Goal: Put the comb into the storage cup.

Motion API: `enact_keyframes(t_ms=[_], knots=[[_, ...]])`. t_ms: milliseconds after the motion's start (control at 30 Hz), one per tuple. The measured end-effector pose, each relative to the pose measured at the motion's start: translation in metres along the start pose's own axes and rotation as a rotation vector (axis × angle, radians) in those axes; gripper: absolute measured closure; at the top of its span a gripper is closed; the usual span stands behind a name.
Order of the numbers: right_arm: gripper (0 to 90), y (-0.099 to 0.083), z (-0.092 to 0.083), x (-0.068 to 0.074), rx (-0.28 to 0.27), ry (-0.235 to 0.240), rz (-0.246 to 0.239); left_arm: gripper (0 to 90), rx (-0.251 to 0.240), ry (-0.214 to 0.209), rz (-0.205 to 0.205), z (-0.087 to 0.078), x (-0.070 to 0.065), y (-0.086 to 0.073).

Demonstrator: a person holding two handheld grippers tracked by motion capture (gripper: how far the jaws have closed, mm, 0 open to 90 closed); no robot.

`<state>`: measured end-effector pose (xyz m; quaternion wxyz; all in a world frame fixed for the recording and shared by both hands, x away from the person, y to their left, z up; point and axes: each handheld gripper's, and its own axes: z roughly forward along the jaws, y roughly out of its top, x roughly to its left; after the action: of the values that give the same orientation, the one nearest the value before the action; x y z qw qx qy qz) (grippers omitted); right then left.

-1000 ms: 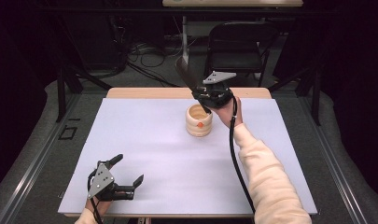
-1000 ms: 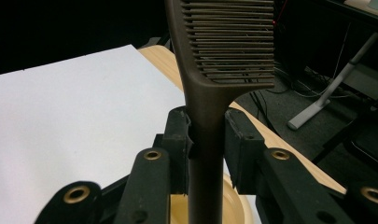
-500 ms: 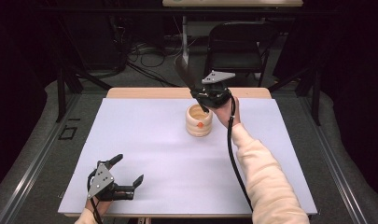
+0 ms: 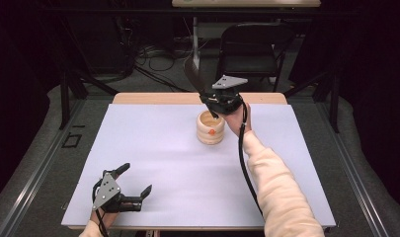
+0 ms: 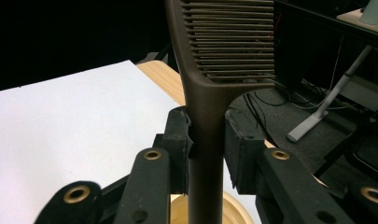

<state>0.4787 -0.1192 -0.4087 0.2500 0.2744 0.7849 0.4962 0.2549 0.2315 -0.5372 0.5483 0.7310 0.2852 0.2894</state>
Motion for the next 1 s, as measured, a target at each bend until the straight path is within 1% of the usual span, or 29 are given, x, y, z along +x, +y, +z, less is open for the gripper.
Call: enact_keyframes(t_ms=[1000], knots=[[72.1,-0.010,0.011,0.000,0.020,0.010,0.013,0.3,-0.001,0.000,0.001,0.000,0.000,0.000]])
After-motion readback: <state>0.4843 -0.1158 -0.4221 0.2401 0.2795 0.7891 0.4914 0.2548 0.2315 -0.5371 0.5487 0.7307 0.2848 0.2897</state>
